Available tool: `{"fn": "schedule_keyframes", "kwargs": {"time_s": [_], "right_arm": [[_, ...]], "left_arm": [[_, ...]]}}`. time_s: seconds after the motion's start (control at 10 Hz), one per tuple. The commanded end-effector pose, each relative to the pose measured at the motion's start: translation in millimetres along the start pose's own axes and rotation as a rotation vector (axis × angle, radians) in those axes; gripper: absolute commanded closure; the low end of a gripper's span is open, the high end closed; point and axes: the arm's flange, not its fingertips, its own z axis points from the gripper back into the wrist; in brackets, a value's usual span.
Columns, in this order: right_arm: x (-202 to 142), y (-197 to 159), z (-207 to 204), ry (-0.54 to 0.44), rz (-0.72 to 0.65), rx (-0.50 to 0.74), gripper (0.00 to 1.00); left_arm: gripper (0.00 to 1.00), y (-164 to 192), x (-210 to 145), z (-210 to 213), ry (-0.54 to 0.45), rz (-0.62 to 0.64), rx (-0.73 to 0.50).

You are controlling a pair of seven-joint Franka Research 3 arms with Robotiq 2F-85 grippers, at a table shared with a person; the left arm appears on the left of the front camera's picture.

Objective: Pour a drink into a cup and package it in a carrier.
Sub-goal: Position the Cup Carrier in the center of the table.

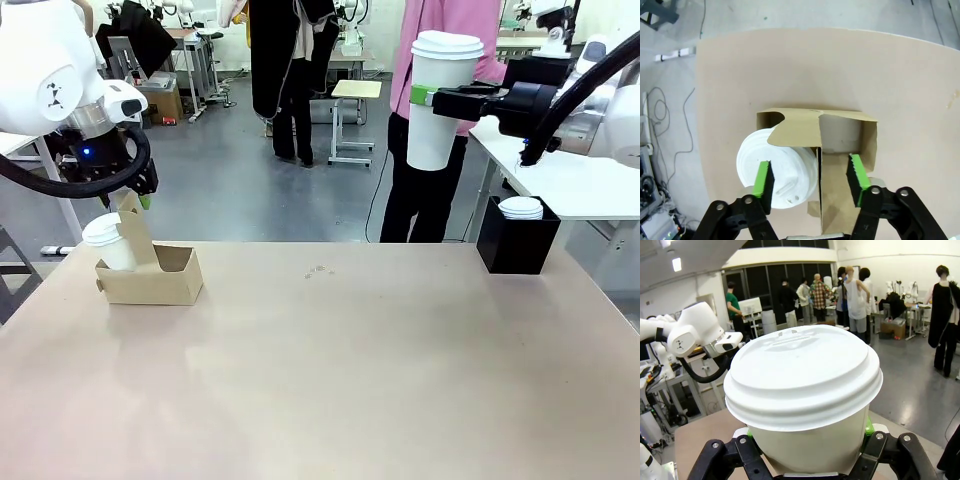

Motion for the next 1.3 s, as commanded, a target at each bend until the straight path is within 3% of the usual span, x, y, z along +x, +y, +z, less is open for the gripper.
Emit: {"fn": "schedule_keyframes", "kwargs": {"time_s": [0.0,0.1,1.2], "right_arm": [[3.4,1.8,0.1,-0.011,-0.008,0.006,0.19],[3.4,1.8,0.1,-0.011,-0.008,0.006,0.19],[3.4,1.8,0.1,-0.011,-0.008,0.006,0.19]], "left_arm": [[0.64,-4.0,4.6,1.7,0.015,0.018,0.037],[1.0,-4.6,4.0,1.7,0.016,0.018,0.025],[0.98,-4.2,-1.2,-0.9,0.01,-0.005,-0.001]]}}
